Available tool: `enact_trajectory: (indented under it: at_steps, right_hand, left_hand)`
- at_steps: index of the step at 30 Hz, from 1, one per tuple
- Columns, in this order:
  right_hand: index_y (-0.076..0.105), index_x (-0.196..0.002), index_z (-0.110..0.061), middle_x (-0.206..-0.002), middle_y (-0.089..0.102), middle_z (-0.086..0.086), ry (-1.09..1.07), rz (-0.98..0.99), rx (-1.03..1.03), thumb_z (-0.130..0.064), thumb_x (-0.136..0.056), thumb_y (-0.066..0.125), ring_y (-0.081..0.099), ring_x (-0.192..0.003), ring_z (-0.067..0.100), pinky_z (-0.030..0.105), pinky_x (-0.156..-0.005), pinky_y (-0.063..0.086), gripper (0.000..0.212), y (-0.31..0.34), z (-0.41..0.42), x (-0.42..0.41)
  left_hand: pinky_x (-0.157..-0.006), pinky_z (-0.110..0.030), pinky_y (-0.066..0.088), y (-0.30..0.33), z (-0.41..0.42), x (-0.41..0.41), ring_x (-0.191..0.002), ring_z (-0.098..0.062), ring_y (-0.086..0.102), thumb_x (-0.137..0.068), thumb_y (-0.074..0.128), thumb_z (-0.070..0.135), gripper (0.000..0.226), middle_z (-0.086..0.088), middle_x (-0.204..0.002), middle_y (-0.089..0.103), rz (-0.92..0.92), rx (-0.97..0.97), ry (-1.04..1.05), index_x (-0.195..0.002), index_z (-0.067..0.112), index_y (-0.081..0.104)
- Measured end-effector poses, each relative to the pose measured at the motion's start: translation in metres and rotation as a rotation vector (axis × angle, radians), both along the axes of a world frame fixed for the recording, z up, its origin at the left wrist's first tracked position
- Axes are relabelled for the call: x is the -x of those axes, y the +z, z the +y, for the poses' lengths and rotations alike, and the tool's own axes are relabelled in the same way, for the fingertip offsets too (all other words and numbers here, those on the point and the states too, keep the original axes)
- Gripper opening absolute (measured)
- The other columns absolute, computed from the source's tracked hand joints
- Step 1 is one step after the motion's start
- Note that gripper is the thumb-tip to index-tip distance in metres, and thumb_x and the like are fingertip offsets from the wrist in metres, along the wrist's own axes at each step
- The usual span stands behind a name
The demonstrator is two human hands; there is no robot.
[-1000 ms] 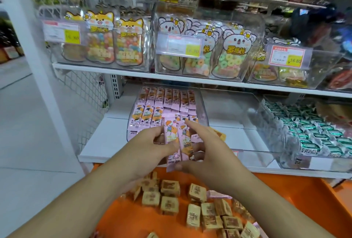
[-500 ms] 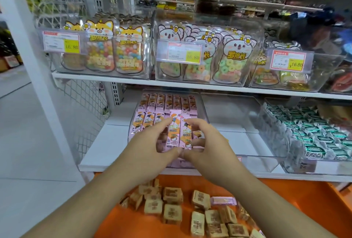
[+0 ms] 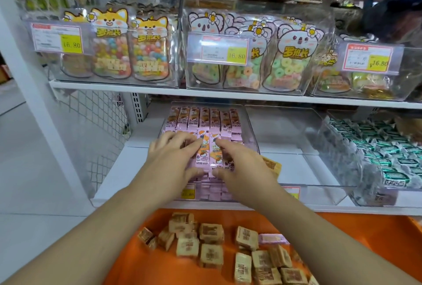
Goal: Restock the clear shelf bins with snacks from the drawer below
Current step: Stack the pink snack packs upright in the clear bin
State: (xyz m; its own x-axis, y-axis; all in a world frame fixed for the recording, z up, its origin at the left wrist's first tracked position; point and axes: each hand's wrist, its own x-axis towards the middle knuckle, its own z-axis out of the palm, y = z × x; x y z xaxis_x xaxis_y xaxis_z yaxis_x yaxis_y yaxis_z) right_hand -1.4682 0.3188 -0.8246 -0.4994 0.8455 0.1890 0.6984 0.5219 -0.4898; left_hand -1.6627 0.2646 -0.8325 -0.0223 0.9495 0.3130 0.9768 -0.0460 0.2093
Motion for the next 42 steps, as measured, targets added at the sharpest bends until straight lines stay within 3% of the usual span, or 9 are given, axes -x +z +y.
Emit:
enact_trajectory:
  at_steps: [4, 12, 17, 21, 25, 29, 34, 38, 42]
  right_hand:
    - [0.043, -0.155, -0.026, -0.144, 0.054, -0.004, 0.043, -0.12, -0.127, -0.044, -0.097, 0.069, 0.037, -0.141, 0.019, 0.035, -0.114, 0.033, 0.066, -0.012, 0.004, -0.003]
    - [0.054, -0.145, -0.024, -0.141, 0.054, -0.007, 0.033, -0.074, -0.201, -0.041, -0.101, 0.064, 0.041, -0.135, 0.016, 0.034, -0.113, 0.039, 0.049, -0.023, 0.008, 0.0]
    - [0.036, -0.16, -0.025, -0.163, 0.038, -0.006, 0.042, -0.153, -0.192, -0.046, -0.105, 0.052, 0.022, -0.153, 0.021, 0.043, -0.127, 0.024, 0.061, -0.024, 0.007, -0.001]
    - [0.021, -0.163, -0.035, -0.168, 0.027, -0.003, 0.035, -0.175, -0.155, -0.053, -0.105, 0.046, 0.01, -0.158, 0.024, 0.049, -0.127, 0.022, 0.066, -0.028, 0.003, -0.006]
    - [0.018, -0.164, -0.038, -0.171, 0.021, -0.004, 0.043, -0.11, -0.126, -0.05, -0.105, 0.049, 0.005, -0.158, 0.02, 0.043, -0.129, 0.015, 0.068, -0.017, -0.007, -0.017]
    - [0.031, -0.161, -0.038, -0.167, 0.03, -0.008, 0.094, 0.001, -0.103, -0.041, -0.105, 0.057, 0.013, -0.156, 0.011, 0.031, -0.126, 0.015, 0.062, -0.005, -0.023, -0.041]
    - [0.054, -0.151, -0.031, -0.155, 0.051, -0.011, 0.137, 0.059, -0.061, -0.03, -0.1, 0.068, 0.041, -0.146, 0.005, 0.022, -0.121, 0.031, 0.052, -0.017, -0.042, -0.099]
    - [0.061, -0.144, -0.028, -0.14, 0.065, -0.009, 0.054, 0.012, 0.045, -0.028, -0.098, 0.071, 0.058, -0.128, 0.006, 0.024, -0.109, 0.046, 0.047, -0.045, -0.052, -0.153]
    - [0.061, -0.144, -0.029, -0.137, 0.068, -0.004, -0.089, -0.152, 0.201, -0.035, -0.097, 0.07, 0.064, -0.124, 0.016, 0.033, -0.101, 0.052, 0.048, -0.092, -0.048, -0.2]
  left_hand:
    - [-0.118, -0.043, 0.022, -0.014, 0.001, 0.004, -0.141, -0.017, 0.024, -0.092, 0.067, 0.056, 0.072, 0.02, -0.155, 0.039, -0.003, 0.001, -0.018, -0.157, 0.039, 0.04]
    - [-0.117, -0.037, 0.026, -0.011, -0.003, -0.003, -0.137, -0.012, 0.029, -0.097, 0.062, 0.054, 0.056, 0.021, -0.149, 0.046, -0.025, -0.057, -0.007, -0.149, 0.04, 0.049]
    - [-0.121, -0.042, 0.023, -0.012, -0.008, -0.005, -0.145, -0.015, 0.022, -0.101, 0.047, 0.059, 0.059, 0.019, -0.162, 0.032, -0.01, -0.014, 0.016, -0.157, 0.042, 0.037]
    - [-0.124, -0.046, 0.019, -0.012, -0.012, -0.005, -0.151, -0.017, 0.015, -0.102, 0.041, 0.062, 0.064, 0.019, -0.168, 0.02, -0.028, 0.034, 0.023, -0.161, 0.044, 0.024]
    - [-0.123, -0.045, 0.02, -0.01, -0.022, -0.011, -0.15, -0.017, 0.017, -0.103, 0.043, 0.06, 0.061, 0.018, -0.167, 0.025, -0.036, 0.002, -0.009, -0.16, 0.044, 0.028]
    - [-0.121, -0.041, 0.025, 0.0, -0.039, -0.033, -0.145, -0.01, 0.02, -0.105, 0.044, 0.054, 0.052, 0.023, -0.159, 0.034, -0.078, -0.071, -0.101, -0.155, 0.043, 0.039]
    - [-0.115, -0.025, 0.028, -0.01, -0.051, -0.078, -0.137, -0.009, 0.034, -0.107, 0.046, 0.047, 0.046, 0.017, -0.15, 0.047, -0.154, -0.059, -0.295, -0.15, 0.032, 0.052]
    - [-0.111, -0.036, 0.04, -0.057, -0.054, -0.129, -0.131, -0.019, 0.047, -0.103, 0.043, 0.048, 0.05, 0.006, -0.143, 0.055, -0.169, 0.078, -0.356, -0.143, 0.022, 0.059]
    - [-0.1, -0.043, 0.049, -0.126, -0.063, -0.17, -0.123, -0.024, 0.053, -0.103, 0.046, 0.049, 0.049, 0.0, -0.136, 0.055, -0.111, 0.308, -0.451, -0.14, 0.019, 0.058]
